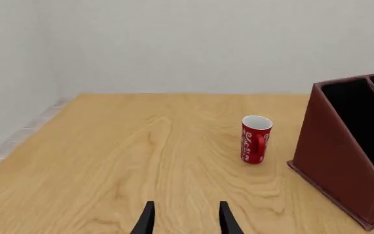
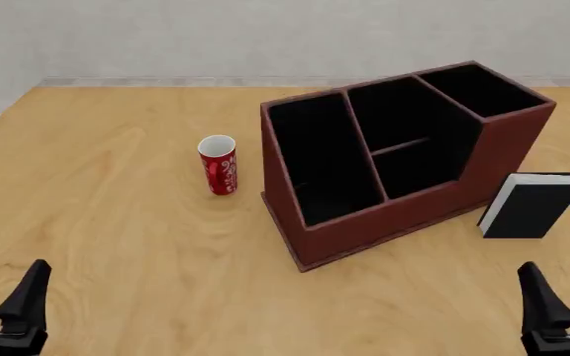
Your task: Pick up the book and place it in the left compartment of the caddy.
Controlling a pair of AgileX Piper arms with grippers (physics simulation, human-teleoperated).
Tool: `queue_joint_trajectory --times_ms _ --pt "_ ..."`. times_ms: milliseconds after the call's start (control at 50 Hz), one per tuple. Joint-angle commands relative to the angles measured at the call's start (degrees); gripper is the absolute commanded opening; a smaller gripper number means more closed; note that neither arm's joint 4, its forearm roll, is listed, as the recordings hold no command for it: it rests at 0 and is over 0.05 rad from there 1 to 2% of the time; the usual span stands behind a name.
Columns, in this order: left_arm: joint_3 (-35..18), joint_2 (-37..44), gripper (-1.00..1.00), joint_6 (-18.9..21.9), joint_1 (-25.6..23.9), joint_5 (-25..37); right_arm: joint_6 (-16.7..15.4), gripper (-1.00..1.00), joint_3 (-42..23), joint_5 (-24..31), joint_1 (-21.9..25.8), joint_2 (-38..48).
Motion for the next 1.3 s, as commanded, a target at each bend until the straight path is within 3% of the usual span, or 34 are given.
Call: queue_joint_trajectory --times_ms 20,240,400,640,820,860,920,940,1000,1020,1300 --pt "2.70 -3.03 1.00 -1.16 -1.21 -3.19 -1.64 1.00 1.42 -1.62 0.62 -1.21" --pt "2.26 -2.87 1.00 -0.48 -2.01 -2.89 -2.22 1.00 1.41 -3.19 0.76 0.51" --pt "2.16 -2.80 1.00 -0.91 -3.02 -2.52 -4.48 1.00 -0.04 -2.35 1.23 -0.31" --pt "0.08 -2.94 1.00 -1.32 -4.07 -1.49 -16.02 1.00 -11.57 7.70 2.85 0.75" --pt "-0.83 -3.06 1.00 -1.51 -5.06 -0.89 -24.67 1.00 -17.34 10.84 2.76 8.50" --pt "-0.84 -3.06 1.00 -1.61 -5.12 -0.87 -25.35 1.00 -18.03 11.30 2.77 8.81" --pt "-0.80 -3.08 1.00 -1.44 -5.41 -0.90 -28.84 1.00 -19.65 12.51 3.15 11.37" --pt "-0.84 -3.08 1.00 -1.70 -5.38 -0.85 -31.33 1.00 -20.87 13.23 2.97 13.24" --pt "-1.11 -3.08 1.00 -1.73 -5.60 -0.74 -32.98 1.00 -22.72 14.31 2.88 15.07" --pt "-1.39 -3.08 1.00 -1.67 -5.96 -0.62 -35.59 1.00 -23.39 15.51 3.52 17.22" --pt "-2.42 -3.07 1.00 -0.99 -7.47 -0.45 -45.87 1.00 -27.89 20.44 1.42 26.10"
